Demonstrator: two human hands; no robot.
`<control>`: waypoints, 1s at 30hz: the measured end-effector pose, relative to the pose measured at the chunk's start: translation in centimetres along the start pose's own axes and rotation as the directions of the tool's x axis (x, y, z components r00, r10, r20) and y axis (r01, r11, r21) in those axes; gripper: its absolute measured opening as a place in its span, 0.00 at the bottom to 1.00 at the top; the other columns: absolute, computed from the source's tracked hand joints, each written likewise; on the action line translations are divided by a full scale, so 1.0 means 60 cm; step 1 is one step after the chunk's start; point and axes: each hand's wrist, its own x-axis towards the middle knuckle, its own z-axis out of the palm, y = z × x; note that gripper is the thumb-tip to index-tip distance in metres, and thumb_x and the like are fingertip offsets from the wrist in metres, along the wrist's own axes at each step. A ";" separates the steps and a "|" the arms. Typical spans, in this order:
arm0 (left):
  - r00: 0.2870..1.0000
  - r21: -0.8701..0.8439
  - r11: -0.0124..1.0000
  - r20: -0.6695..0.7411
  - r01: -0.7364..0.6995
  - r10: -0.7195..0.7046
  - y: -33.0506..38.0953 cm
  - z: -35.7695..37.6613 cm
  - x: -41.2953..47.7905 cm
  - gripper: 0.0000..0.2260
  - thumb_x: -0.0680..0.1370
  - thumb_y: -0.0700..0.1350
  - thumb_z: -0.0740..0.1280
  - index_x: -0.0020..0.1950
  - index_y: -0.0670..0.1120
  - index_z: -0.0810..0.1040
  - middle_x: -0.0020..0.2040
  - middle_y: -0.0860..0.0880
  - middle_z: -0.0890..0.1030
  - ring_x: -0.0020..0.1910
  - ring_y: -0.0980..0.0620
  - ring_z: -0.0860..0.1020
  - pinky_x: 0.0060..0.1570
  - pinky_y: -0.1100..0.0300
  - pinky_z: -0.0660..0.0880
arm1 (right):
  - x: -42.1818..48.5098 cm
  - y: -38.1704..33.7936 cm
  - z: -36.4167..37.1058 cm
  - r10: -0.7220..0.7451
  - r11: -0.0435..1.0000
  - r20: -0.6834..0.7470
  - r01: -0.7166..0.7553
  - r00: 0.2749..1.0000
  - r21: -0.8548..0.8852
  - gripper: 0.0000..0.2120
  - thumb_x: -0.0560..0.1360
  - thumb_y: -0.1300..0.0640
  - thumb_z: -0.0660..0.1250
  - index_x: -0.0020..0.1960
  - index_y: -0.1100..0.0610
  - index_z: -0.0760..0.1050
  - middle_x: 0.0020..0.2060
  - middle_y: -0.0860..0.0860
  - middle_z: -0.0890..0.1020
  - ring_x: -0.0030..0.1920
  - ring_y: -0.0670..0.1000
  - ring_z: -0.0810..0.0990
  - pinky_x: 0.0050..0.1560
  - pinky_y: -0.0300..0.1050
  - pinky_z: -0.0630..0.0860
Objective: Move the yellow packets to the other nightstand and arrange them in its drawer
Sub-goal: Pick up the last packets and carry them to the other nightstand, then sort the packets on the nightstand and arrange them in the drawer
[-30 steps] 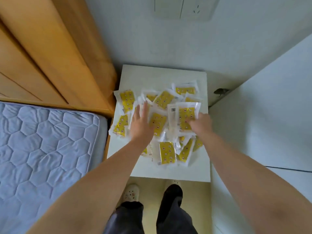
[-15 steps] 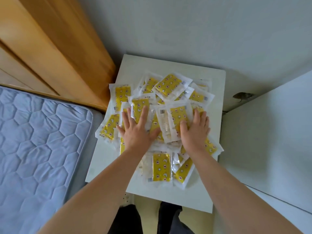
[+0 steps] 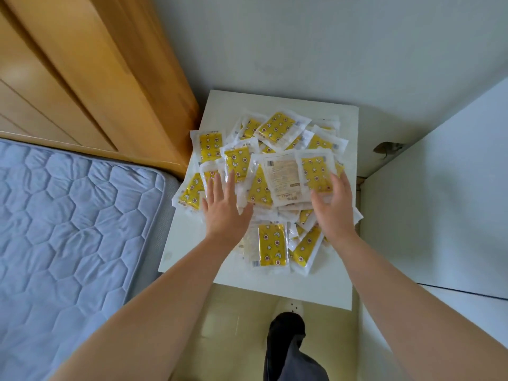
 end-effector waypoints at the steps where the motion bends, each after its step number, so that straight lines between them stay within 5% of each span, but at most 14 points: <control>1: 0.999 0.029 0.998 0.013 -0.047 0.047 -0.006 0.001 -0.015 0.35 0.80 0.55 0.60 0.79 0.53 0.41 0.79 0.47 0.41 0.77 0.48 0.38 0.75 0.46 0.41 | -0.017 0.003 0.004 -0.010 1.000 0.009 0.010 1.000 -0.004 0.29 0.78 0.51 0.63 0.75 0.55 0.58 0.77 0.50 0.51 0.76 0.48 0.49 0.71 0.41 0.51; 7: 0.960 0.134 0.962 0.186 -0.236 0.210 -0.071 0.018 -0.123 0.33 0.81 0.51 0.58 0.78 0.52 0.40 0.79 0.49 0.39 0.77 0.49 0.37 0.76 0.48 0.42 | -0.138 0.044 0.038 -0.069 0.991 0.029 0.072 0.997 -0.110 0.28 0.78 0.52 0.63 0.75 0.54 0.58 0.77 0.50 0.50 0.77 0.48 0.48 0.69 0.39 0.51; 15: 0.896 0.254 0.890 0.341 -0.380 0.285 -0.177 0.058 -0.294 0.32 0.80 0.43 0.57 0.79 0.50 0.41 0.78 0.48 0.37 0.77 0.48 0.36 0.76 0.48 0.42 | -0.341 0.125 0.117 -0.264 0.850 0.128 0.294 0.956 -0.437 0.26 0.74 0.56 0.67 0.70 0.62 0.66 0.75 0.57 0.59 0.75 0.57 0.56 0.74 0.54 0.57; 21: 0.844 0.381 0.754 0.289 -0.535 0.452 -0.225 0.142 -0.296 0.31 0.80 0.42 0.55 0.79 0.47 0.40 0.78 0.47 0.37 0.77 0.47 0.36 0.75 0.49 0.40 | -0.378 0.223 0.182 -0.573 0.592 0.241 0.599 0.784 -0.540 0.26 0.67 0.63 0.56 0.64 0.65 0.72 0.70 0.61 0.67 0.72 0.58 0.60 0.69 0.60 0.60; 26: 0.831 0.502 0.680 0.165 -0.534 0.531 -0.262 0.250 -0.271 0.35 0.78 0.40 0.55 0.77 0.46 0.34 0.73 0.43 0.24 0.73 0.44 0.26 0.72 0.46 0.35 | -0.345 0.307 0.212 -0.620 0.521 0.086 0.490 0.780 -0.699 0.39 0.58 0.72 0.69 0.68 0.63 0.65 0.71 0.61 0.62 0.73 0.59 0.57 0.71 0.57 0.49; 30: 0.721 0.474 0.678 -0.120 -0.562 0.682 -0.282 0.328 -0.244 0.39 0.69 0.38 0.63 0.77 0.44 0.48 0.78 0.45 0.43 0.76 0.42 0.40 0.71 0.43 0.46 | -0.315 0.326 0.234 -0.736 0.482 -0.050 0.471 0.675 -0.739 0.38 0.59 0.70 0.69 0.68 0.62 0.64 0.68 0.59 0.63 0.70 0.59 0.61 0.70 0.60 0.51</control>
